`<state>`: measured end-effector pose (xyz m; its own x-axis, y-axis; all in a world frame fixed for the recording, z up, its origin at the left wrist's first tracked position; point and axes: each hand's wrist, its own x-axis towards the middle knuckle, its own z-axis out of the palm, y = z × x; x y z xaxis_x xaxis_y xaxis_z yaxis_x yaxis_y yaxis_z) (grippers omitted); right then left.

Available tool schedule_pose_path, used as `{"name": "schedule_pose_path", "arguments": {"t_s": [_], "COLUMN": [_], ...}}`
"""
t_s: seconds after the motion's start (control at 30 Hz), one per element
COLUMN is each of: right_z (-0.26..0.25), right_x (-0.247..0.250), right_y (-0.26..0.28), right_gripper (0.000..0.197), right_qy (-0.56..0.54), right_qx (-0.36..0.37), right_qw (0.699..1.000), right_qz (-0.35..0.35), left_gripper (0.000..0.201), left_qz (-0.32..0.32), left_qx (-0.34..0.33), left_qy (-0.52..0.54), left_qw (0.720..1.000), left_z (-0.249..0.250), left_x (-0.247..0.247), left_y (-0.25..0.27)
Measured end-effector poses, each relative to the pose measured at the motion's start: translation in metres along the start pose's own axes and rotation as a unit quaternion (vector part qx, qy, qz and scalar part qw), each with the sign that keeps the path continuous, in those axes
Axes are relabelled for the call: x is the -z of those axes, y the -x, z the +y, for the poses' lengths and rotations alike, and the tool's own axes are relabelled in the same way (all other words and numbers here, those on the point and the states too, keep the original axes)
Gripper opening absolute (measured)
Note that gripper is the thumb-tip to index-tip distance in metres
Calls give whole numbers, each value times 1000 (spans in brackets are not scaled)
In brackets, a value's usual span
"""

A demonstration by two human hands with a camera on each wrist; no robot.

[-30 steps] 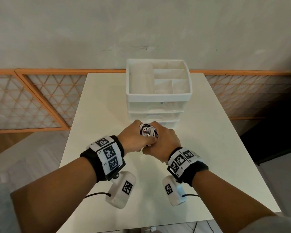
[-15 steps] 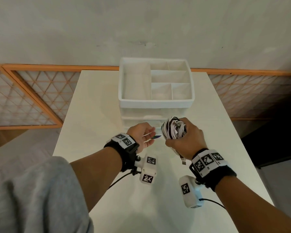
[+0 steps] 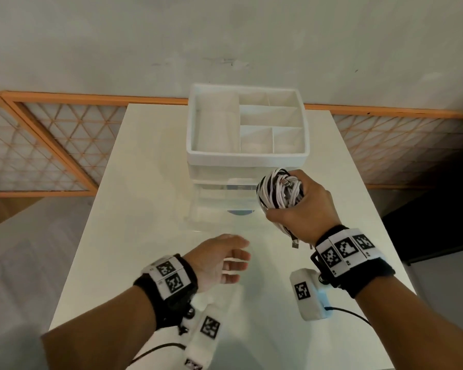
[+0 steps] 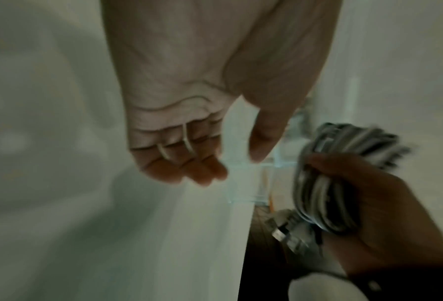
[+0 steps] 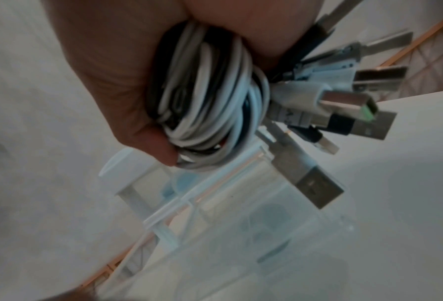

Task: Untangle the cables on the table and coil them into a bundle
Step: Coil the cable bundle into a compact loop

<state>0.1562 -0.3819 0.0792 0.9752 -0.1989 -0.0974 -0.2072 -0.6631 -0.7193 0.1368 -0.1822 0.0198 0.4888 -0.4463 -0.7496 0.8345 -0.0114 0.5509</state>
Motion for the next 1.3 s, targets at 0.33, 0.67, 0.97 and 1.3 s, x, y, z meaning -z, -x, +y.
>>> {"name": "schedule_pose_path", "arguments": {"t_s": [0.33,0.67,0.97,1.3], "right_z": [-36,-41,-28,-33], "right_x": [-16,-61,-89,-54], "right_y": [-16,-34,-45,-22], "right_gripper": [68,79,63,79], "right_qy": [20,226,295,310], "right_qx": [63,90,112,105], "right_qw": [998,959,918,920], "right_qz": [-21,-145,-241,-215], "left_gripper": [60,31,62,61], "left_qz": [164,222,177,208], "left_qx": [-139,-265,-298,-202], "left_qy": [-622,-569,-607,-692], "left_qw": [753,746,715,661], "left_z": [39,26,30,40], "left_x": [41,38,22,11], "left_y": [21,43,19,-2]}}
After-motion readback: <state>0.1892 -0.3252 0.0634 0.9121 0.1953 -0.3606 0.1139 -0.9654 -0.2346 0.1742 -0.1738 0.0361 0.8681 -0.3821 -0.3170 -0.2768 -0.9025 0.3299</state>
